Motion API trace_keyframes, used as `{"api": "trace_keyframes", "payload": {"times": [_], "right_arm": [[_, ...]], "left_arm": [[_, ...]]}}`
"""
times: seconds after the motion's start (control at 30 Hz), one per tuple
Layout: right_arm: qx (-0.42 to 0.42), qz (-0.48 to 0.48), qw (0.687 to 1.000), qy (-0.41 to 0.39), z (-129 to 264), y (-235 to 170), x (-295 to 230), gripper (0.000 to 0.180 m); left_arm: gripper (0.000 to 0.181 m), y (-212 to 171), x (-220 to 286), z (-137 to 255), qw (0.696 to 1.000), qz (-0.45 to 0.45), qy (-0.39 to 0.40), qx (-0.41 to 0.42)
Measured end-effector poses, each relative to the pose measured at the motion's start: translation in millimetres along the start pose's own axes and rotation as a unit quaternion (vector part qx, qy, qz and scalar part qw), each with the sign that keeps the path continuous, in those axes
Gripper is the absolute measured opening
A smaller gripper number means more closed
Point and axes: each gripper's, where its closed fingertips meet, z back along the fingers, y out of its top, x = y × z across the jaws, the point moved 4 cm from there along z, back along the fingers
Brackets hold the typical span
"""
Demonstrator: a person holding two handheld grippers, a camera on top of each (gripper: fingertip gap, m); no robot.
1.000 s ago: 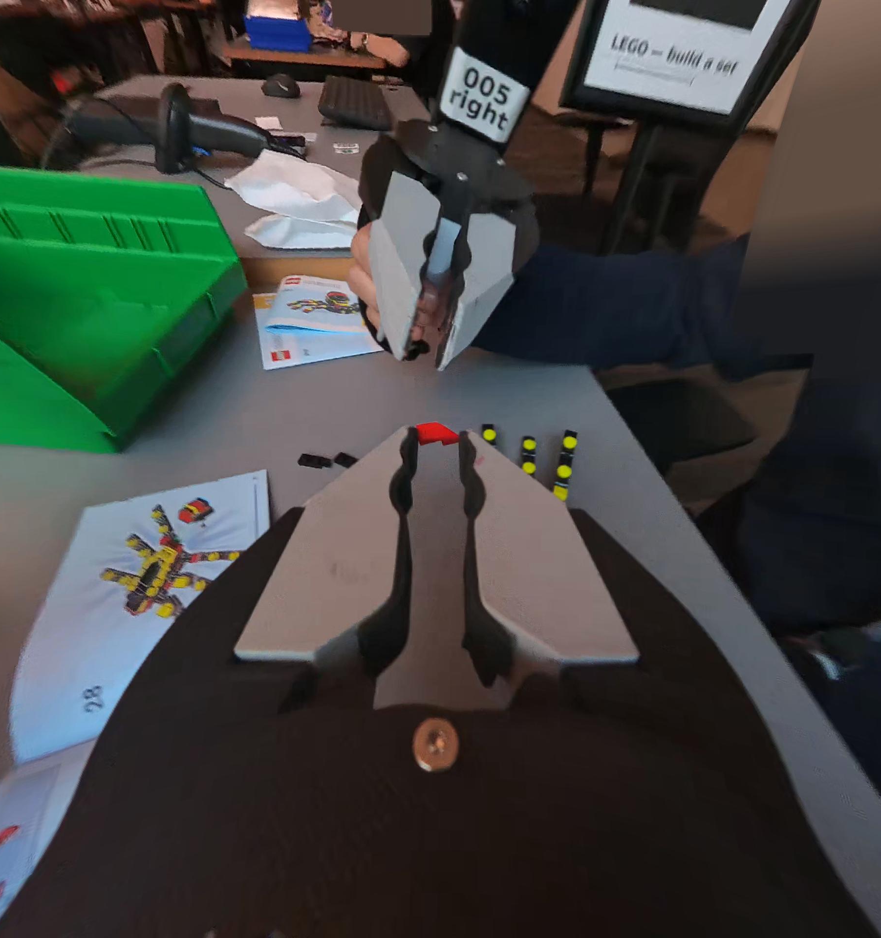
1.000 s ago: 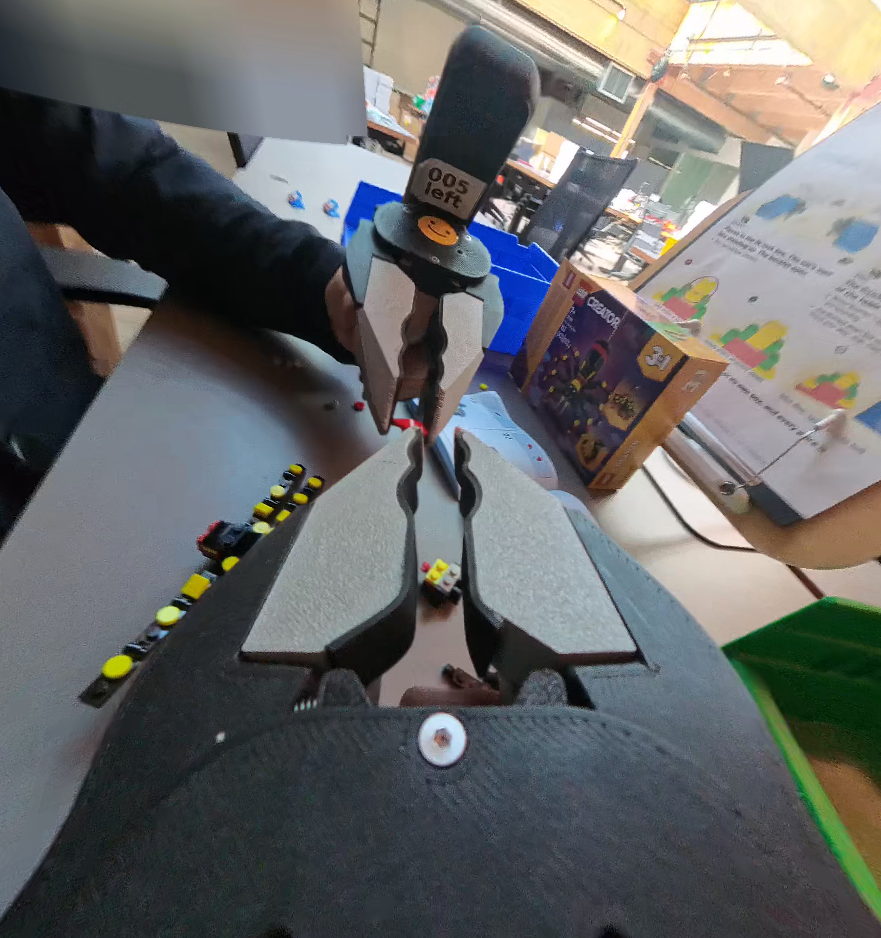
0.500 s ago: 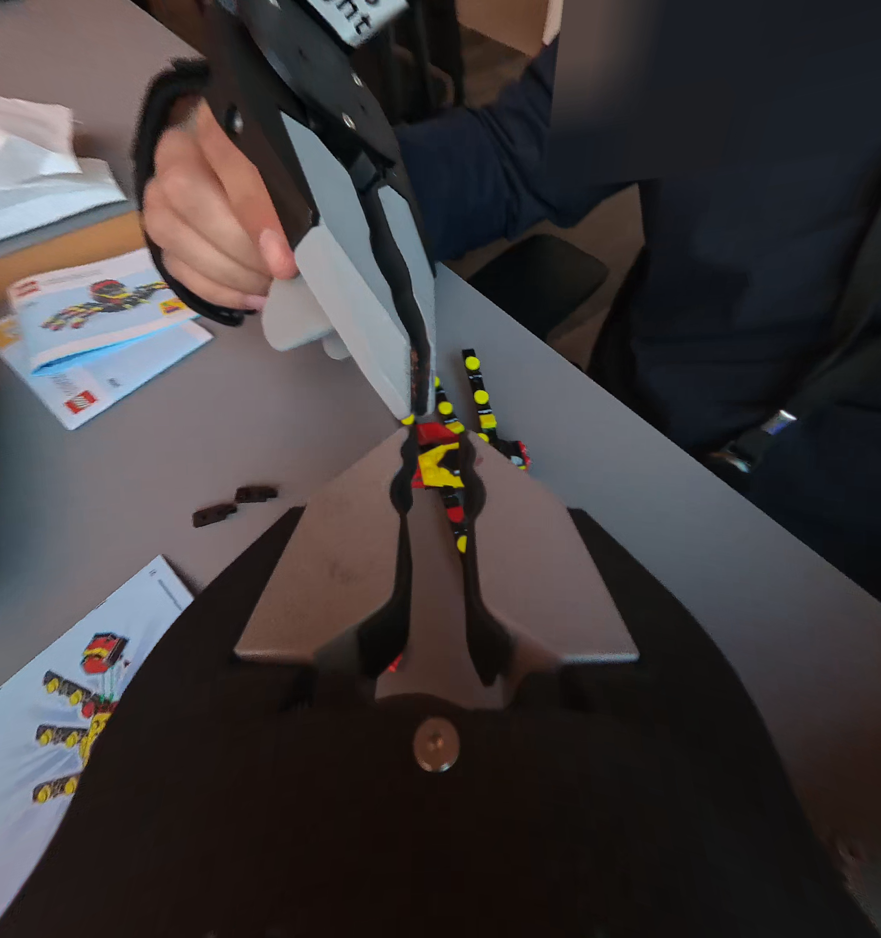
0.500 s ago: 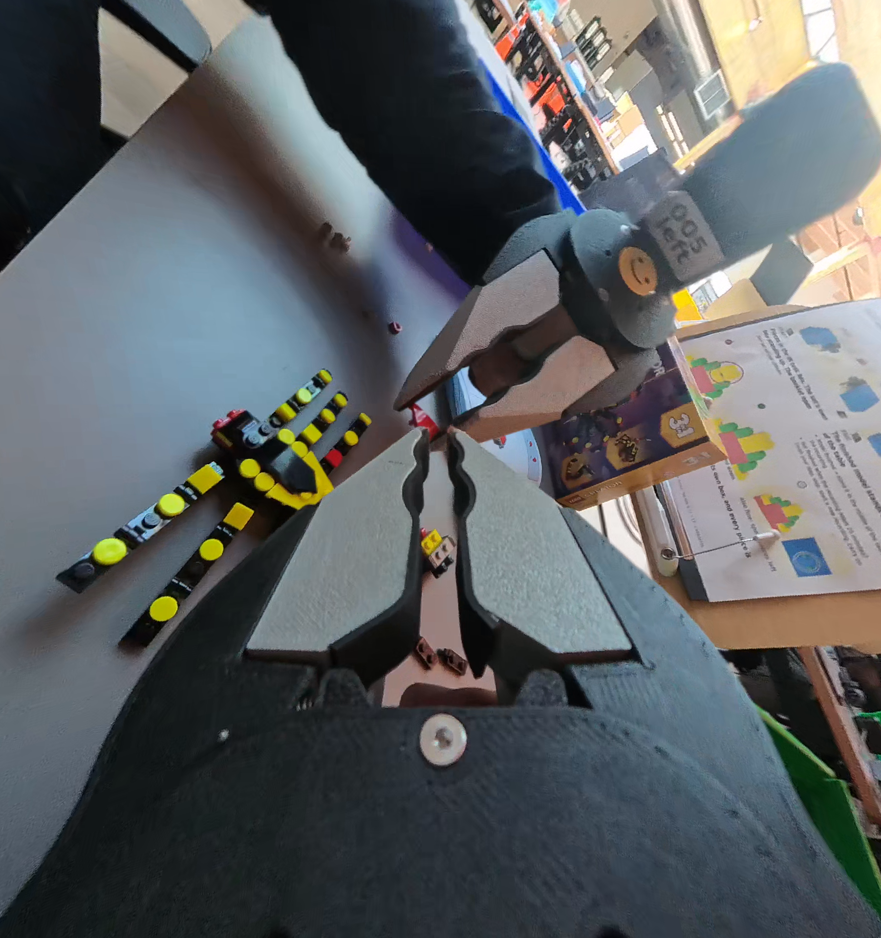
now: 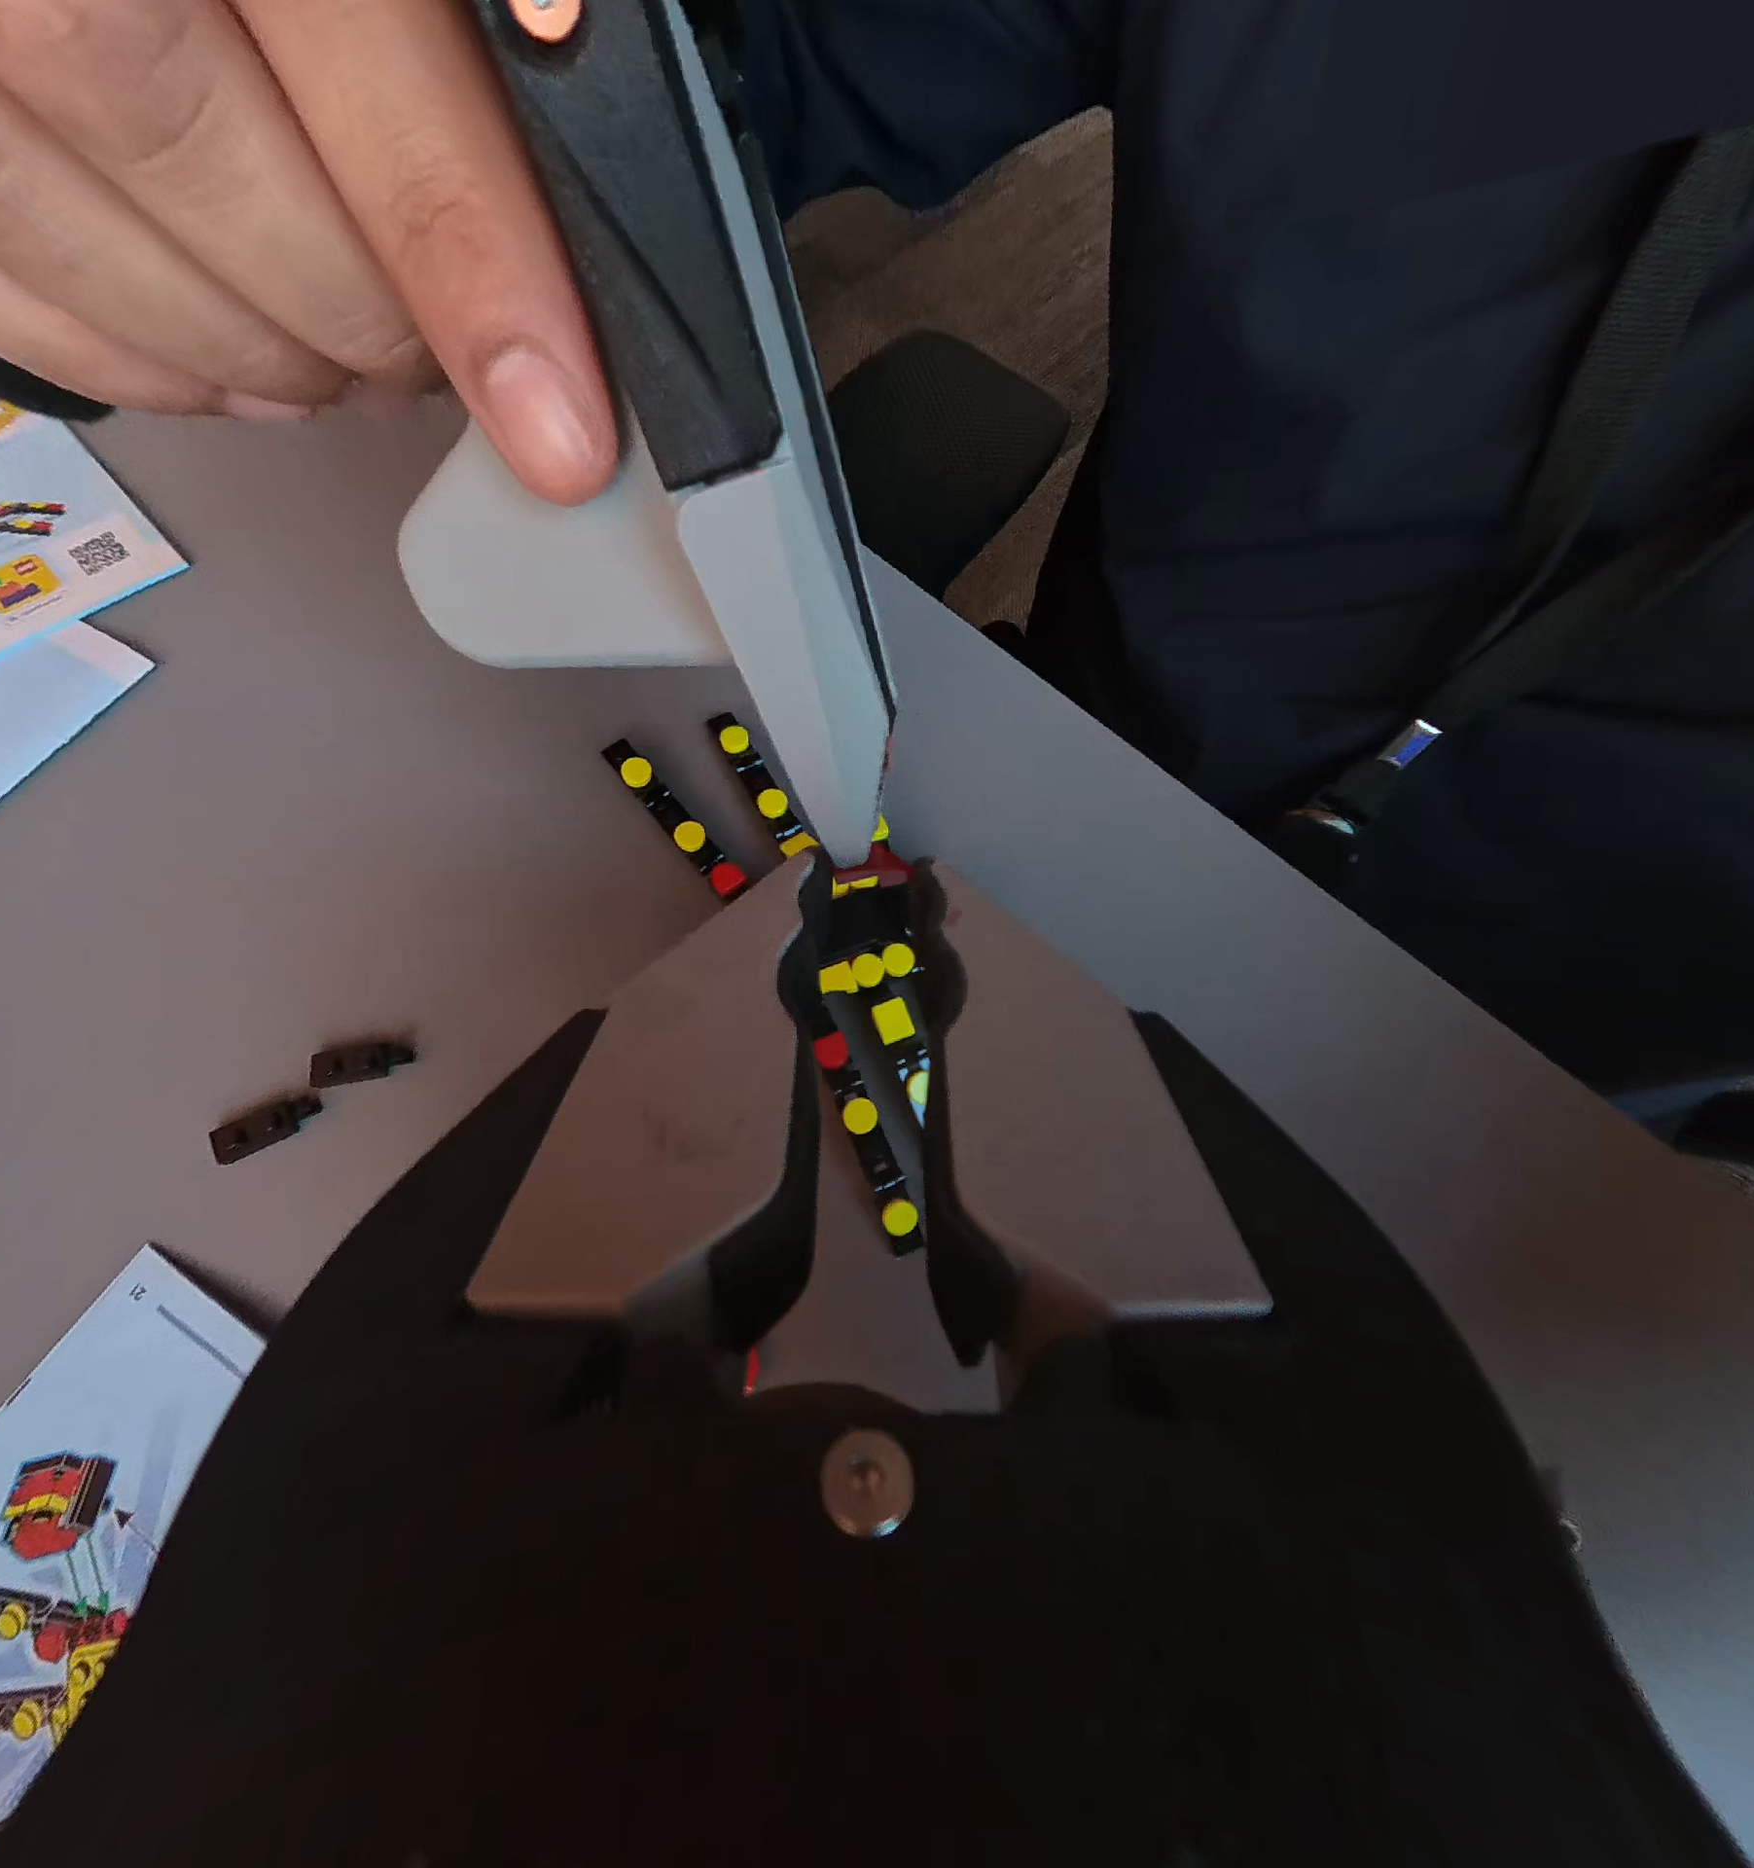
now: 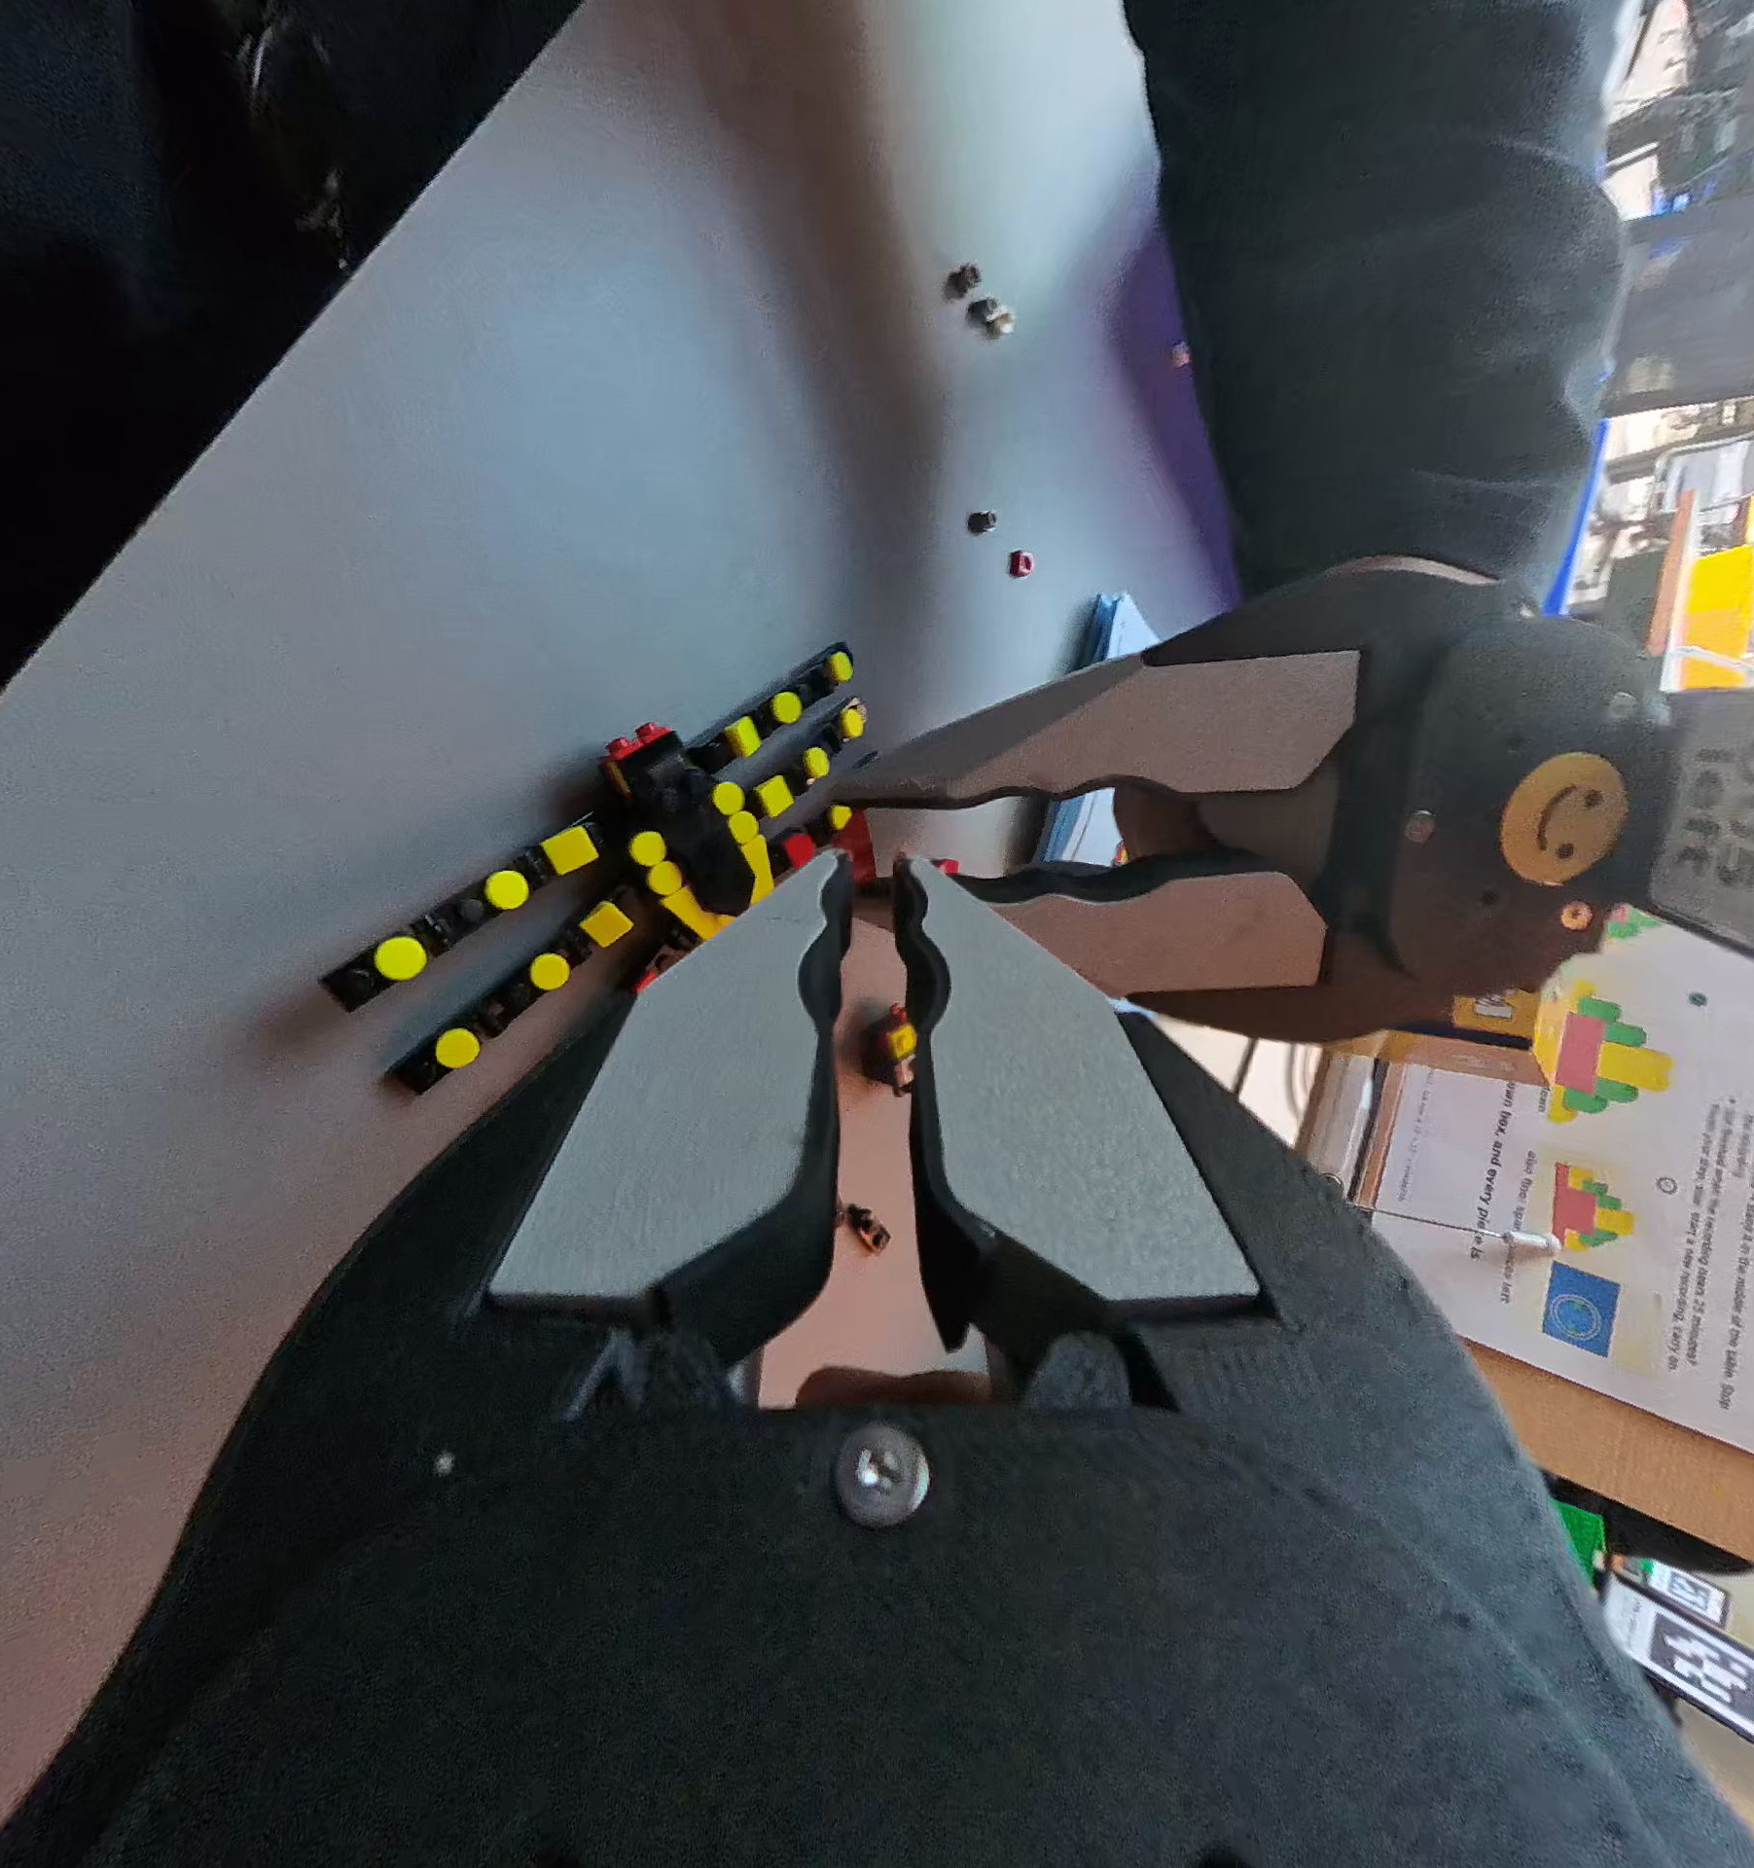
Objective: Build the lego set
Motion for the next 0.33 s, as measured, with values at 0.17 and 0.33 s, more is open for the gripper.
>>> {"api": "trace_keyframes", "payload": {"times": [0.17,0.33], "right_arm": [[-0.018,0.005,0.999,0.028,-1.5,1.9,-2.2,0.006],[-0.033,0.016,0.999,0.037,-6.2,3.4,-2.9,0.006]], "left_arm": [[0.012,1.8,1.3,-1.8,1.000,0.002,-0.006,-0.022],[0.012,5.2,1.7,-2.1,0.999,0.004,-0.010,-0.038]]}}
